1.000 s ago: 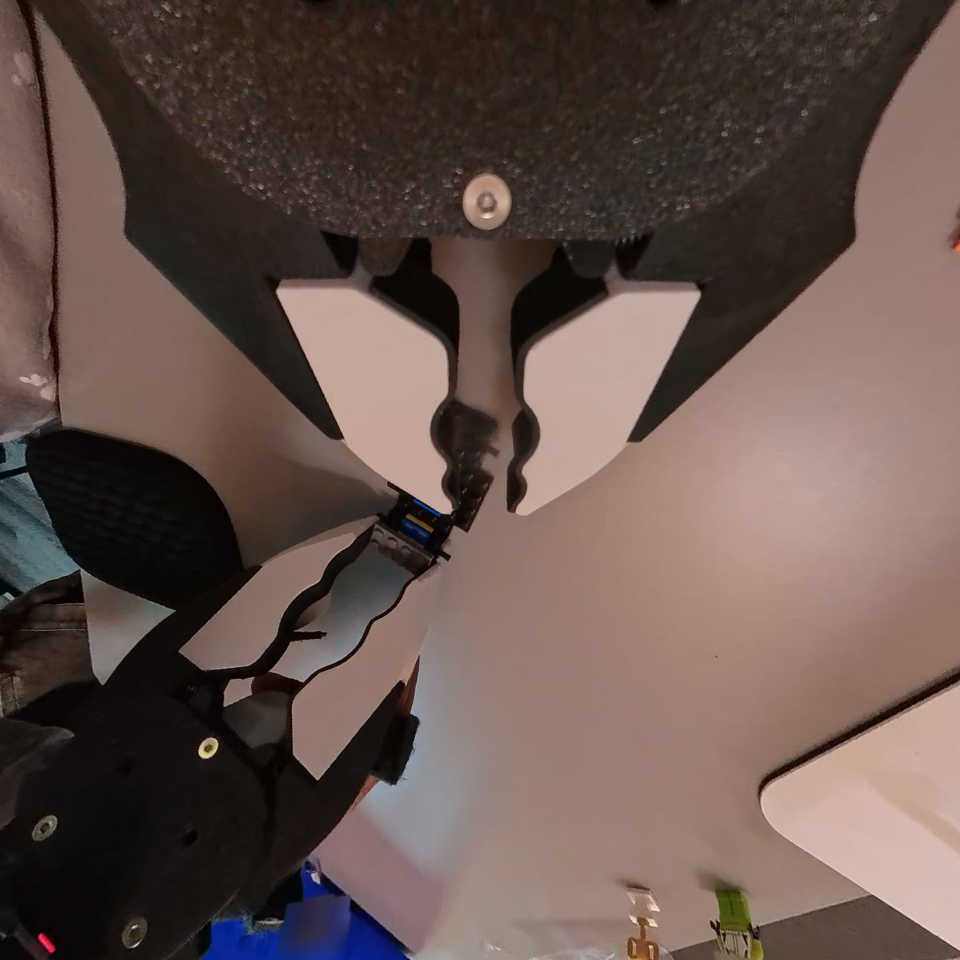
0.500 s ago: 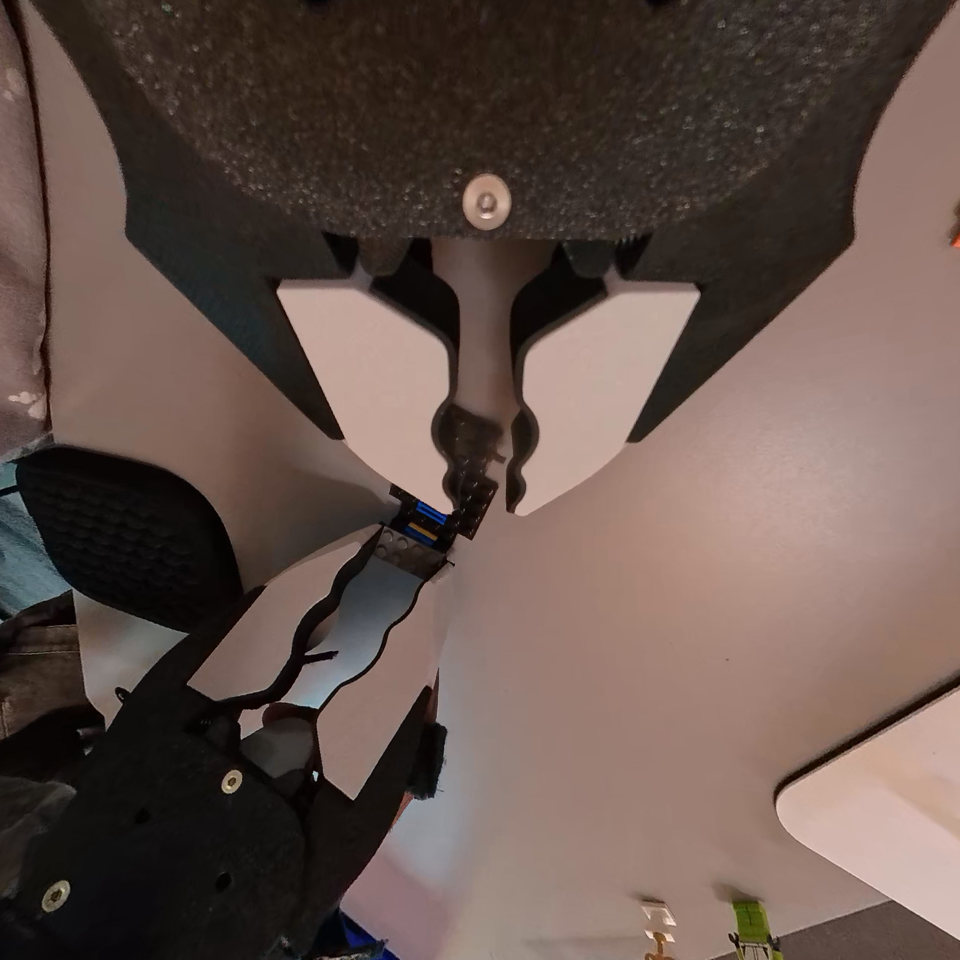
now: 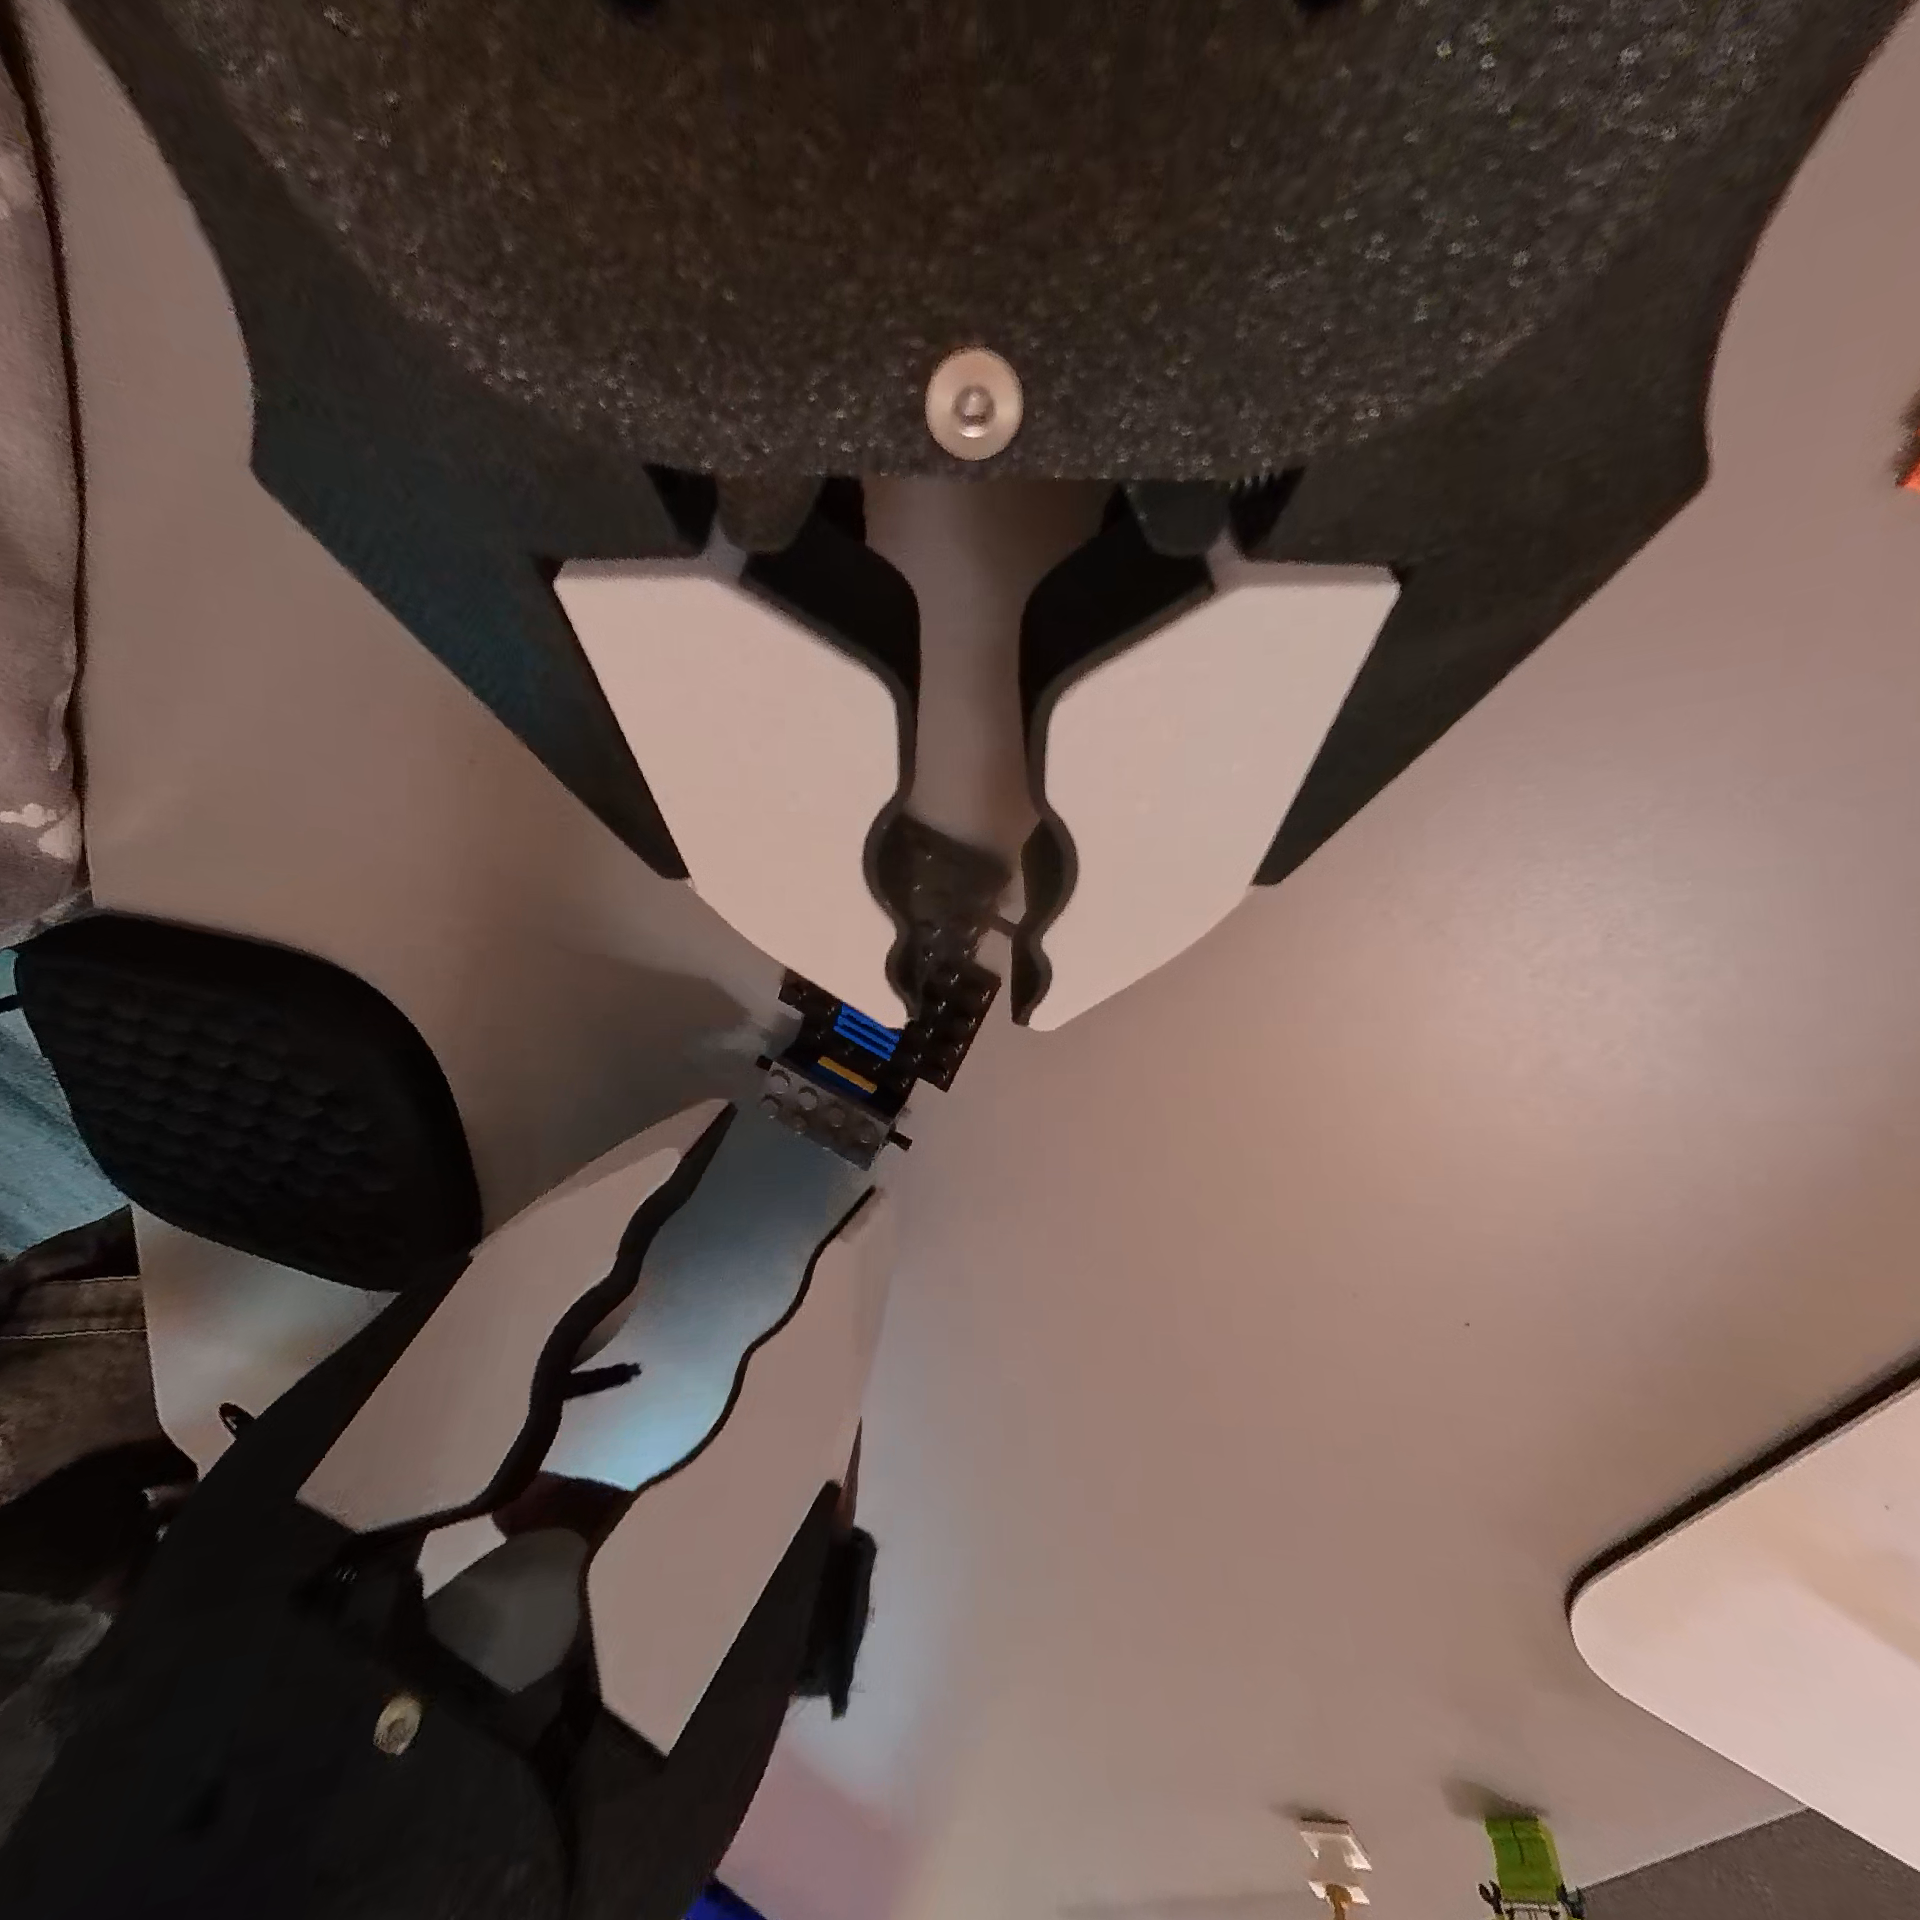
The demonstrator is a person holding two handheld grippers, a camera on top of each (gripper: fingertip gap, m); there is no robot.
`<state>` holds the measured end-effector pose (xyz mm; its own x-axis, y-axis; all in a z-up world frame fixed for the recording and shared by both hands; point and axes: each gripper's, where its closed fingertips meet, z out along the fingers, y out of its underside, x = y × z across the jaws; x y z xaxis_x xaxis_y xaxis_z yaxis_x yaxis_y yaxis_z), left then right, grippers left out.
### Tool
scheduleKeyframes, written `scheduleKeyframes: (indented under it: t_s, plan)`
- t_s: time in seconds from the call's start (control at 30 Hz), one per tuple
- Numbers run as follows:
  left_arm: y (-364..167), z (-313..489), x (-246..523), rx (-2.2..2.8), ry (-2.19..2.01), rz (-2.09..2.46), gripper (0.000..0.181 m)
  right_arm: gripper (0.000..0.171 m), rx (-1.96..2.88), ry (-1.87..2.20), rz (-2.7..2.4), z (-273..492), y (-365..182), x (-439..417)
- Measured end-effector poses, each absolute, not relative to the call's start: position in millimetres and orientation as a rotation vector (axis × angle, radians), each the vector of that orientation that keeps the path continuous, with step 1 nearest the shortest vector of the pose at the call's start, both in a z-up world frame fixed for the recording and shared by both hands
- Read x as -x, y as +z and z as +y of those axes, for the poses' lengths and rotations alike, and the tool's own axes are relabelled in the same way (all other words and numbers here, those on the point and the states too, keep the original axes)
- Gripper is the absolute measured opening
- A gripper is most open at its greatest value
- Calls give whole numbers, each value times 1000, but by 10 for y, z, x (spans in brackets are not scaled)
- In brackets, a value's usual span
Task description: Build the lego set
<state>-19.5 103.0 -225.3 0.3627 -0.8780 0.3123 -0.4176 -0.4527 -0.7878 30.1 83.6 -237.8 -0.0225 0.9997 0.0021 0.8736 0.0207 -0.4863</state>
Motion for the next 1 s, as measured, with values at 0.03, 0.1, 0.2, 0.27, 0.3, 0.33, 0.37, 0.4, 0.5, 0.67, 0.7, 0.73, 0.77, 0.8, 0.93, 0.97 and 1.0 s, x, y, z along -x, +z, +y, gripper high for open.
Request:
scheduleKeyframes:
  t_s: [0.03,0.1,0.2,0.27,0.3,0.33,0.37,0.4,0.5,0.67,0.7,0.73,0.77,0.8,0.93,0.97,1.0]
  plan:
    - [-2255,1027,196,2022,-978,1128,16,36,1914,514,-1931,843,-2348,-308]
    - [-2264,1005,197,2014,-958,1161,17,36,1909,532,-1853,853,-2285,-319]
    - [-2311,933,215,1999,-899,1269,21,36,1914,580,-1737,811,-2232,-359]
    - [-2349,896,248,1985,-834,1352,27,37,1911,614,-1673,766,-2247,-397]
    - [-2365,885,268,1981,-804,1384,31,38,1906,620,-1648,753,-2273,-422]
    - [-2377,883,292,1973,-769,1411,33,38,1904,620,-1627,746,-2308,-449]
    - [-2389,885,318,1963,-735,1439,35,38,1906,614,-1610,746,-2352,-479]
    - [-2404,892,346,1955,-700,1462,37,38,1911,606,-1599,744,-2401,-507]
    - [-2463,886,402,1941,-641,1522,42,38,1913,596,-1585,734,-2518,-553]
    - [-2563,840,411,1919,-568,1622,46,37,1887,621,-1580,743,-2561,-524]
    - [-2582,828,410,1927,-562,1635,47,37,1882,624,-1584,744,-2560,-512]
    - [-2593,821,405,1931,-559,1644,46,36,1876,625,-1592,744,-2562,-499]
    - [-2594,812,394,1925,-562,1650,46,36,1871,624,-1602,743,-2565,-487]
    - [-2590,811,381,1918,-567,1649,46,36,1868,621,-1612,744,-2569,-479]
    - [-2599,810,350,1901,-562,1655,46,36,1871,617,-1650,748,-2581,-469]
    - [-2605,802,342,1896,-562,1664,47,36,1871,616,-1657,749,-2583,-464]
    - [-2612,790,334,1895,-566,1672,47,36,1870,613,-1666,752,-2586,-460]
